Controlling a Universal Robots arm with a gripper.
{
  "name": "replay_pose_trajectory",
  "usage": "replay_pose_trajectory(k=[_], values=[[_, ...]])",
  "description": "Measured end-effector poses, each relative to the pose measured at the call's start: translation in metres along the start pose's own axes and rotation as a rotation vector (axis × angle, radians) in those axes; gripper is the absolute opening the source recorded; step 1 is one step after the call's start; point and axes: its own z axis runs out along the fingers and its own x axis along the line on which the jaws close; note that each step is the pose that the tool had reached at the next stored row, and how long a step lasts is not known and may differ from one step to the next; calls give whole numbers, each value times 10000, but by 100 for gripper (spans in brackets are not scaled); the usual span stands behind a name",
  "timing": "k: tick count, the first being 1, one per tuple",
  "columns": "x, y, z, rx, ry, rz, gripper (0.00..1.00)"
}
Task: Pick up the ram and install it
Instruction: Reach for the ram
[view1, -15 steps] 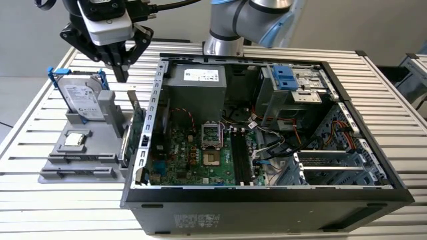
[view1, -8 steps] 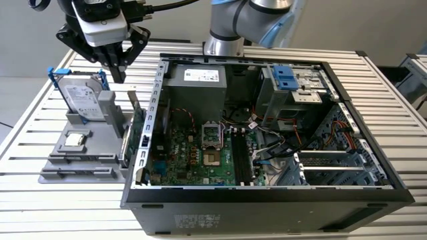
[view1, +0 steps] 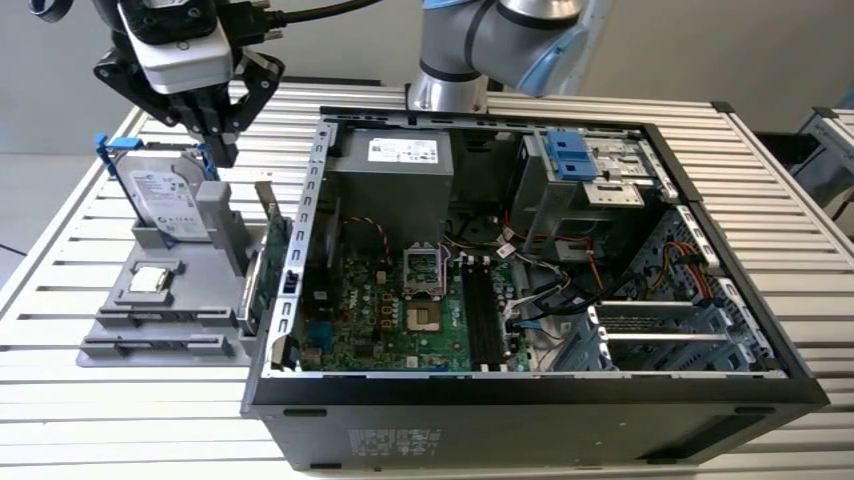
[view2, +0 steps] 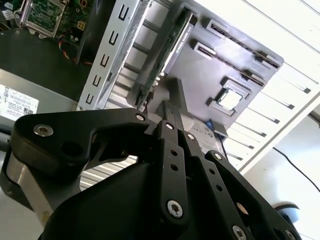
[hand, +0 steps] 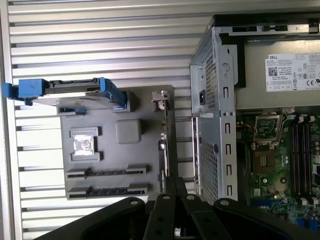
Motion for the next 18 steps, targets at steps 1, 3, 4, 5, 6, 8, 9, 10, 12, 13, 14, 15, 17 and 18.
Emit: replay_pose_trajectory(k=[1,3,4,5,6,8,9,10,12,13,14,15,17,18], values=[[21,-3,-1,1,7,1,0],[67,-11,-2,2,19,1,0],[90,-15,-3,2,26,2,0],[112,-18,-3,3,33,2,0],[133,-21,-3,4,42,3,0],[171,-25,-4,5,63,3,0],[190,-27,-4,6,72,4,0],[215,-29,-5,5,74,4,0],[271,-33,-6,6,78,3,0],[298,-35,-7,6,80,4,0],[321,-36,-7,6,82,4,0],[345,-38,-7,7,86,5,0],[381,-41,-8,8,101,5,0],[397,-42,-8,9,111,6,0]])
